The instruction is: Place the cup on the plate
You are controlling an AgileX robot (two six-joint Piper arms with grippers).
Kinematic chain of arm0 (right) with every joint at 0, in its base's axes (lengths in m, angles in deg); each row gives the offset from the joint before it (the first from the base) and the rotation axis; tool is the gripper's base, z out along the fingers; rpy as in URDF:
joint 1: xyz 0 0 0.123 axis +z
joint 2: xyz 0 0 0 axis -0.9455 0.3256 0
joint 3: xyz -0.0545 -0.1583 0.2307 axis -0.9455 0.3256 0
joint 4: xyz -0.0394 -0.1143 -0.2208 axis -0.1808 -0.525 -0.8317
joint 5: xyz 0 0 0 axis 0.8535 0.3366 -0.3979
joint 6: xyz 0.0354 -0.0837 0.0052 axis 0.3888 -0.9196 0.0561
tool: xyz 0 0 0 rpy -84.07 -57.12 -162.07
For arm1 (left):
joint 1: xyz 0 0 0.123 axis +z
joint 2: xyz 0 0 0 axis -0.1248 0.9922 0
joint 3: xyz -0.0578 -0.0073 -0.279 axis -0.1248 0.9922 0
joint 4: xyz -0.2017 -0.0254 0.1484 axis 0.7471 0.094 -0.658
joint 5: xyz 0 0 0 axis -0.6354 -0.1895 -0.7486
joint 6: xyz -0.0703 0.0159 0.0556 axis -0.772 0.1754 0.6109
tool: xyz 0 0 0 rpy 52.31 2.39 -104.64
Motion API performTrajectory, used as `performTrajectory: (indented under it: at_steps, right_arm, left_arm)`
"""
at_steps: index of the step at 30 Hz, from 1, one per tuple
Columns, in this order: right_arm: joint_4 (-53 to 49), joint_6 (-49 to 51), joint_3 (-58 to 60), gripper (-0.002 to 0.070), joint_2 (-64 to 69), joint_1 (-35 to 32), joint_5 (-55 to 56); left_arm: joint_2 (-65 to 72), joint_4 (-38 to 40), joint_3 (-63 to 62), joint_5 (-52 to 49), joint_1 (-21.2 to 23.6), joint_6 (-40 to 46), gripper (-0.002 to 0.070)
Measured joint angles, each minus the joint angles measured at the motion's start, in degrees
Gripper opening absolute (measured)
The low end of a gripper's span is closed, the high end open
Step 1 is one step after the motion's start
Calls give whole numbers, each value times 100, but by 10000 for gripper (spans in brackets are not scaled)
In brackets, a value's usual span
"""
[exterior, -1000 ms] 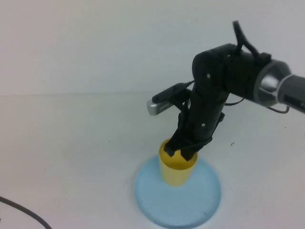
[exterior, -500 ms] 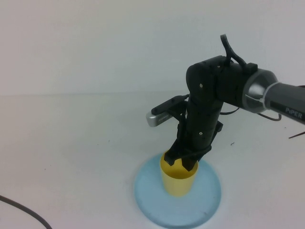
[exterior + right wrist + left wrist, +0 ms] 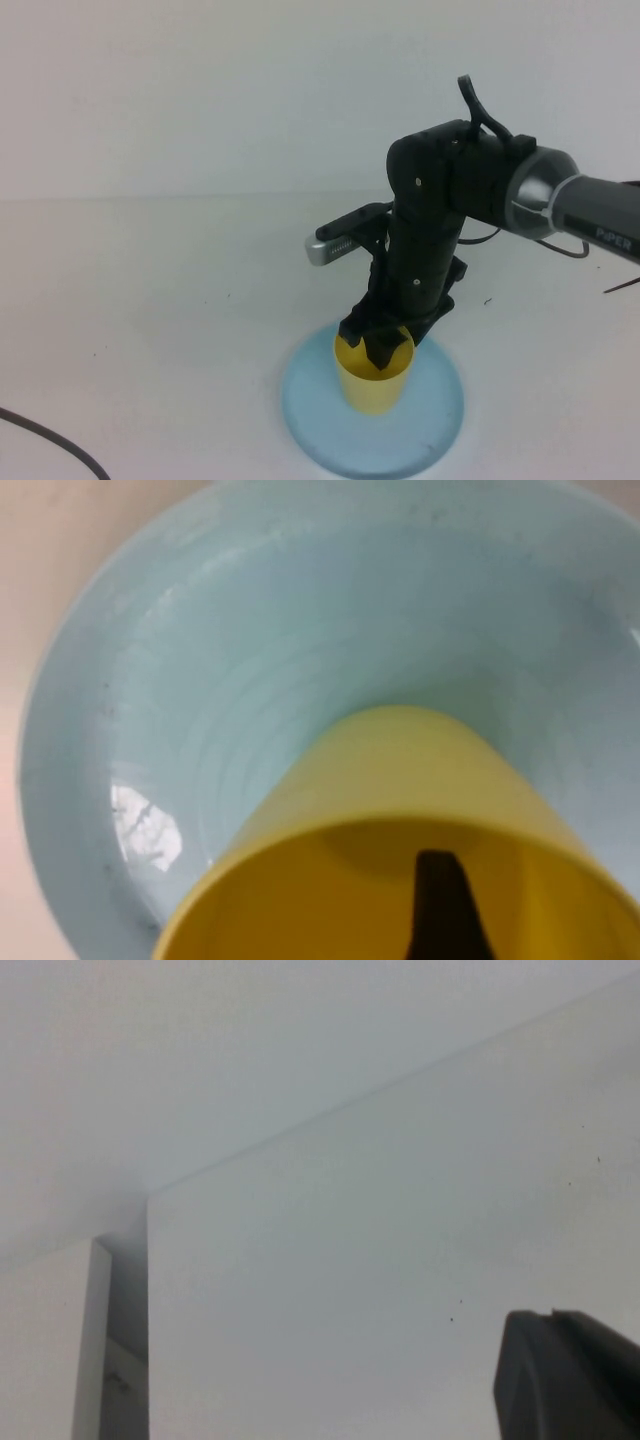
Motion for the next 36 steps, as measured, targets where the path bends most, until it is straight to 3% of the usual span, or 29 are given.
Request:
performTrajectory:
  at_steps: [8,19,26,36]
  right_arm:
    - [-245,119,0,398,-1236,0,0]
    - [-581,-79,206,220,-3875,0,26]
    - [-691,-330,2028,119,-5549,0,718]
    - [-640,-405,5728,25,-8197,0,2347]
  left_arm:
    - [0,0,0,69,0,0,1]
    - [-237,234,26,448,0,0,1]
    - [-1024,231,591,1148,0,0,1]
    - [-1713,209,814,1056,0,0,1]
